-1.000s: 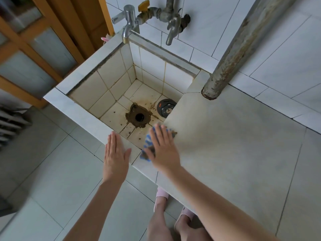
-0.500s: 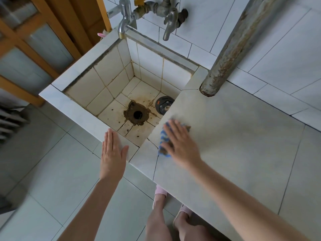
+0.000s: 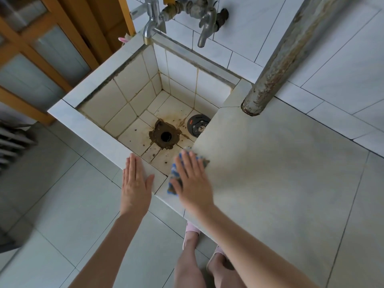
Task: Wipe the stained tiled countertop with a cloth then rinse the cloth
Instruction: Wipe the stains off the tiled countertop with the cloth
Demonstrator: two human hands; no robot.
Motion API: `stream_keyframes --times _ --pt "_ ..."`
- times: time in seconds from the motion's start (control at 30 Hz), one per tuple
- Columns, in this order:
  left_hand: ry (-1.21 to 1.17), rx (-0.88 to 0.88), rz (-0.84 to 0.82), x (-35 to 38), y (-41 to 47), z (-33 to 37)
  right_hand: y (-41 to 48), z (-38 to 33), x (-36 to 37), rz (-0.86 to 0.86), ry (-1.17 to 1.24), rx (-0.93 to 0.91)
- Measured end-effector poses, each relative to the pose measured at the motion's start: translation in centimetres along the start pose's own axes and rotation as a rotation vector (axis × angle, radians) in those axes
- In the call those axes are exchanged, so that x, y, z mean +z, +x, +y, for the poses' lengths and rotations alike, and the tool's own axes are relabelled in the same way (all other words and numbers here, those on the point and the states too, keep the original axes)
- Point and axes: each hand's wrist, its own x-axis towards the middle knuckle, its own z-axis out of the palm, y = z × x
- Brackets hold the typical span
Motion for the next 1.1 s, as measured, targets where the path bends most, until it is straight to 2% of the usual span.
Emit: stream_keyframes --times 0.2,0.4,0.57,0.73,0.83,0.9,1.0,1.1 --pt "0.003 -0.022 0.001 0.2 0.0 0.0 -3.3 -3.7 1.1 -0.021 0.003 -0.171" --pt "-0.003 -0.002 0.004 0.0 0.0 0.0 -2.8 -0.4 0.5 0.035 -0.005 -0.300" --pt "-0.006 -0.008 -0.013 0.1 0.0 -0.1 0.7 8.0 -0.7 -0.049 -0.112 -0.166" --pt "-0.024 -0.009 -0.011 0.2 -0.1 -0.1 2.8 15.9 -4.8 -0.107 -0.261 -0.109" --pt "-0.011 -0.005 -0.015 0.3 -0.1 -0.1 3.8 15.1 -6.1 -0.142 -0.031 0.114" --pt "-0.002 -0.005 -0.019 0.4 -0.1 -0.2 3.7 13.5 -5.2 -0.113 0.029 0.209" --pt "0.000 0.003 -0.016 0.3 -0.1 -0.3 2.9 12.0 -4.1 0.001 -0.020 0.243" --pt "-0.009 0.005 -0.009 0.4 -0.1 -0.1 1.4 10.3 -3.0 0.061 -0.120 0.174"
